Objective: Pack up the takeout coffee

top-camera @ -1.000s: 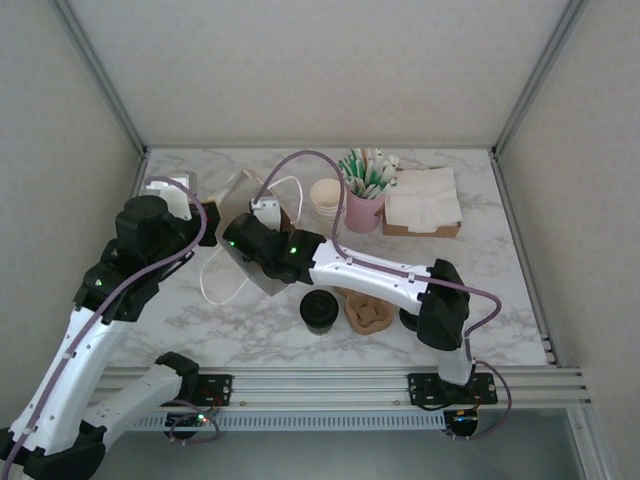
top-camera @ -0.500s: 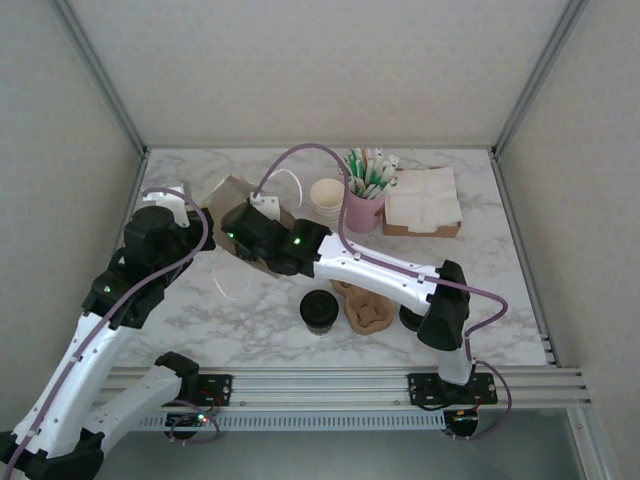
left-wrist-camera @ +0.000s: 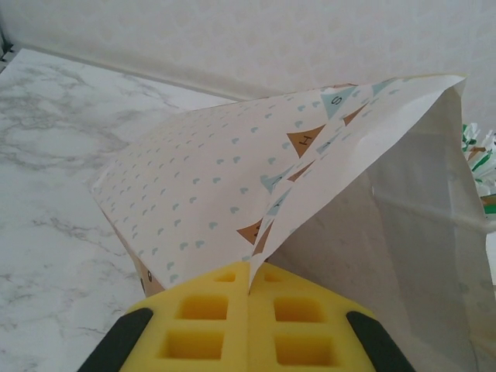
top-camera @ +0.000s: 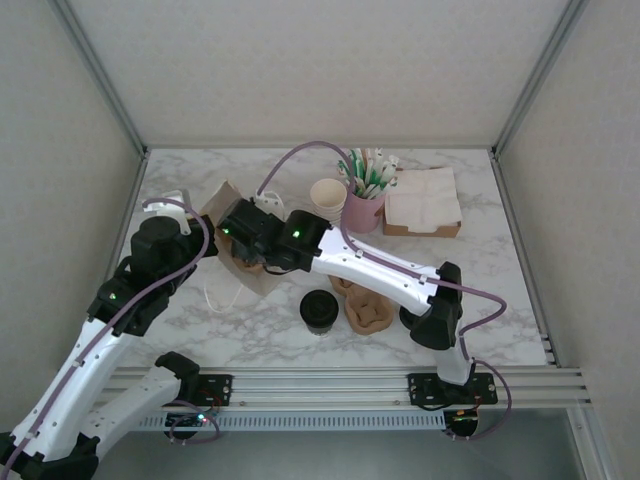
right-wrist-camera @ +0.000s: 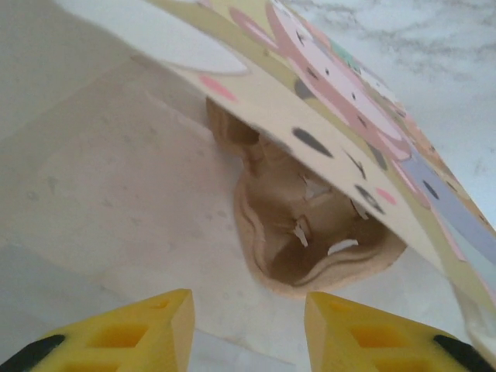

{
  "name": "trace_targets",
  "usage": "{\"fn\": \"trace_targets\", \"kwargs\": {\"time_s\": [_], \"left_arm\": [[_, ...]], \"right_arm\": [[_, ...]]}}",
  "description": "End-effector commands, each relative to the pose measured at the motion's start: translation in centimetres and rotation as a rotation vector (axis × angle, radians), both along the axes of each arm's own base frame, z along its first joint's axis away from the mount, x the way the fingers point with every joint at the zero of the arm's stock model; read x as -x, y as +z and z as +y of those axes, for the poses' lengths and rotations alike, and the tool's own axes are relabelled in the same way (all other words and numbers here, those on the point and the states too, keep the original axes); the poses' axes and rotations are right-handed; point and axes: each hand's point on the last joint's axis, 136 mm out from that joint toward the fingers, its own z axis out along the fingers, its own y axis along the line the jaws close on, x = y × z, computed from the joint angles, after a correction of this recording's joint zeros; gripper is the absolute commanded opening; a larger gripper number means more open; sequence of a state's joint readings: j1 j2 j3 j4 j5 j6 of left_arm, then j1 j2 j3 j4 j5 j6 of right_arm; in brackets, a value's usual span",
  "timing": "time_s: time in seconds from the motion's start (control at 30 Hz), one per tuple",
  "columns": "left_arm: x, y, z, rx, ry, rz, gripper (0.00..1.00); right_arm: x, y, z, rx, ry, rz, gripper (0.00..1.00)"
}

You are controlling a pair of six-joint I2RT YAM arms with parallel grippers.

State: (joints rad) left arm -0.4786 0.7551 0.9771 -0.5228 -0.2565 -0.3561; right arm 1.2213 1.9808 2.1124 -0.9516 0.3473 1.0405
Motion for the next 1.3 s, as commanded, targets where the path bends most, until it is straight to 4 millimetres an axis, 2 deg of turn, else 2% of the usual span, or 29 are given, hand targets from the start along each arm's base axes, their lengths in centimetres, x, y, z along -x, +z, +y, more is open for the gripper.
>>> {"fn": "trace_targets", "kwargs": {"time_s": [0.0, 0.3, 0.7, 0.9, 1.03, 1.27], "left_arm": [[0.2, -0.6, 0.0, 0.035, 0.022, 0.014, 0.00], [0.8, -1.0, 0.1, 0.114, 0.062, 0.062, 0.00], [2.1, -1.0, -0.1, 0.197, 0.048, 0.082, 0.00], [2.6, -1.6, -0.2, 0.216, 0.039, 0.107, 0.00], [2.7, -1.6, -0.5, 0.237, 0.027, 0.111, 0.00], [2.7, -1.9, -1.2, 0.257, 0.005, 0.138, 0.00]], "right_arm": [[1.7, -2.5, -1.0, 0.053, -0.095, 0.072, 0.43], [1.8, -5.6, -3.5, 0.113, -0.297, 0.121, 0.42], [0.1, -7.9, -4.2, 0.081, -0.413, 0.086, 0.45], [-1.1, -7.9, -4.7, 0.063, -0.457, 0.042, 0.45], [-1.7, -8.0, -4.2, 0.024, -0.452, 0.011, 0.48], [-2.1, -9.6, -4.3, 0.015, -0.464, 0.009, 0.43]]}}
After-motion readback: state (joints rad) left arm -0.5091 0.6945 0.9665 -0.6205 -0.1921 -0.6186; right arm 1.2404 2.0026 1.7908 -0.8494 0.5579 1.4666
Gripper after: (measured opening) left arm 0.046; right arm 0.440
